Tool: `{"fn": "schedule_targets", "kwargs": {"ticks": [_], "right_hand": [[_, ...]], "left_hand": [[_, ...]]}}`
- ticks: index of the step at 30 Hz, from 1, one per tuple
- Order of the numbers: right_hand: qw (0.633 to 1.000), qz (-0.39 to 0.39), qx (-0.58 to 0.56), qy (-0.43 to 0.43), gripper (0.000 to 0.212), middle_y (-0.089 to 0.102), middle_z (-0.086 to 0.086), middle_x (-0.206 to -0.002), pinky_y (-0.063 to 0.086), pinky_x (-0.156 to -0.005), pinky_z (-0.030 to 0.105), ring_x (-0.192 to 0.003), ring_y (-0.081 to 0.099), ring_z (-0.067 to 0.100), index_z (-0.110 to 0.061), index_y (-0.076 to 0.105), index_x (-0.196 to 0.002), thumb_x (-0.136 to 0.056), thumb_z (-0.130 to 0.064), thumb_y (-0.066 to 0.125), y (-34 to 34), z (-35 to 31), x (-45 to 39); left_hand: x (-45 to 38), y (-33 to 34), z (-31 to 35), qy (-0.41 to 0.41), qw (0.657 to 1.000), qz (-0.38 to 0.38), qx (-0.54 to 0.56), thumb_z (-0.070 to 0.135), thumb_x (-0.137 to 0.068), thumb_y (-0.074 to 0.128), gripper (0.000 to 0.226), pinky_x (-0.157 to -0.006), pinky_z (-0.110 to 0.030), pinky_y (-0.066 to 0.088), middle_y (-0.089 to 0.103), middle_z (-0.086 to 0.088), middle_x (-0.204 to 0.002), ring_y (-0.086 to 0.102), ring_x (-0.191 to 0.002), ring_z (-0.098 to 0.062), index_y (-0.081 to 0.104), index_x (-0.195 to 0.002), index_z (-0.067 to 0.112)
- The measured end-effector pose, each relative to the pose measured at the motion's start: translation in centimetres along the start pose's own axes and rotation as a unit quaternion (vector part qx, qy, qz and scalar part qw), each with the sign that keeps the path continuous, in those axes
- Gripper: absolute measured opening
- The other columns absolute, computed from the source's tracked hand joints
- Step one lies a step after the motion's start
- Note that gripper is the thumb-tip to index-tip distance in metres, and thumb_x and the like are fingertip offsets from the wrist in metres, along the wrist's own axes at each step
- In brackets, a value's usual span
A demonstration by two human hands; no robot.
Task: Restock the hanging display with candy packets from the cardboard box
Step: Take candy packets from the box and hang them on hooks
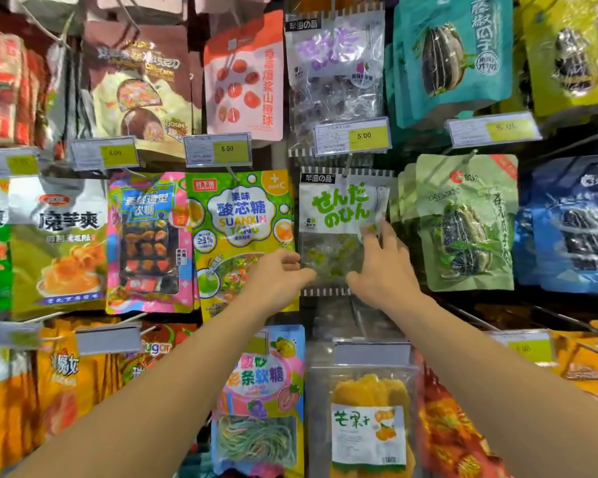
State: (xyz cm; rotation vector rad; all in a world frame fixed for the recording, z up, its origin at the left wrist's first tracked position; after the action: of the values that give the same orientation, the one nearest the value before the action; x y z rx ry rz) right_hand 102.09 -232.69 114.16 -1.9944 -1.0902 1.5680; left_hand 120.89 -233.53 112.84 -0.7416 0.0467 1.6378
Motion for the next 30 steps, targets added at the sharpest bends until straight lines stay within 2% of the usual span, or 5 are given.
{"fn": "schedule_targets", "kwargs": {"ticks": [5,15,18,24,30], "right_hand": [[0.999,0.005,-0.005,-0.044,0.065,0.036,0.010,-0.150,0.037,-0.110,0.044,-0.136,0.036,0.034,-0.011,0.040,-0.145,-0.087,-0.034,0.060,0.3,-1.5,3.3],[0.978,0.004,-0.007,-0.209,0.046,0.062,0.014,-0.115,0.045,-0.095,0.045,-0.109,0.054,0.037,-0.004,0.063,-0.119,-0.081,-0.028,0.059,5.0,-11.9,15.7],[0.973,-0.047,-0.011,-0.225,0.048,0.062,0.013,-0.111,0.047,-0.092,0.046,-0.105,0.055,0.037,-0.006,0.064,-0.113,-0.078,-0.034,0.048,8.6,-16.2,20.3],[0.954,-0.167,-0.001,-0.249,0.049,0.058,0.012,-0.118,0.041,-0.098,0.044,-0.112,0.052,0.035,-0.006,0.060,-0.118,-0.080,-0.036,0.060,16.5,-25.0,31.3],[0.909,-0.320,-0.004,-0.268,0.040,0.064,0.016,-0.090,0.053,-0.073,0.040,-0.084,0.064,0.038,-0.003,0.066,-0.092,-0.065,-0.032,0.065,24.1,-33.3,47.4]], "left_hand": [[2.7,-0.6,0.3,0.096,0.981,0.027,-0.164,0.033,-0.079,0.070,0.050,-0.098,-0.037,0.048,0.065,0.000,-0.124,0.062,-0.110,-0.019,0.062,-0.126,0.017],[12.2,-8.0,-6.5,0.138,0.944,0.055,-0.293,0.033,-0.086,0.064,0.045,-0.094,-0.033,0.043,0.064,-0.003,-0.126,0.057,-0.117,-0.024,0.060,-0.129,0.019],[16.2,-12.1,-11.1,0.107,0.943,0.060,-0.311,0.034,-0.084,0.064,0.045,-0.095,-0.033,0.043,0.066,-0.004,-0.124,0.059,-0.115,-0.025,0.062,-0.126,0.019],[27.3,-20.8,-21.6,-0.006,0.944,0.003,-0.329,0.035,-0.086,0.065,0.047,-0.094,-0.033,0.042,0.066,-0.006,-0.125,0.057,-0.117,-0.027,0.061,-0.129,0.017],[42.4,-29.9,-32.2,-0.156,0.930,-0.056,-0.327,0.033,-0.086,0.059,0.038,-0.082,-0.038,0.047,0.070,-0.012,-0.112,0.063,-0.103,-0.031,0.065,-0.118,0.014]]}}
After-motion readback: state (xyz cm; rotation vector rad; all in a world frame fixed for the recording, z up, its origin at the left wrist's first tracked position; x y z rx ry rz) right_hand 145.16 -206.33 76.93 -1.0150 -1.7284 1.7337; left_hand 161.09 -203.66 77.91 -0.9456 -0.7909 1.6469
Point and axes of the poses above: each hand's wrist, its own x-axis away from the middle knuckle, its own y-axis out of the palm, z = x × y, the point moved 5 cm from there along -x, towards the middle knuckle
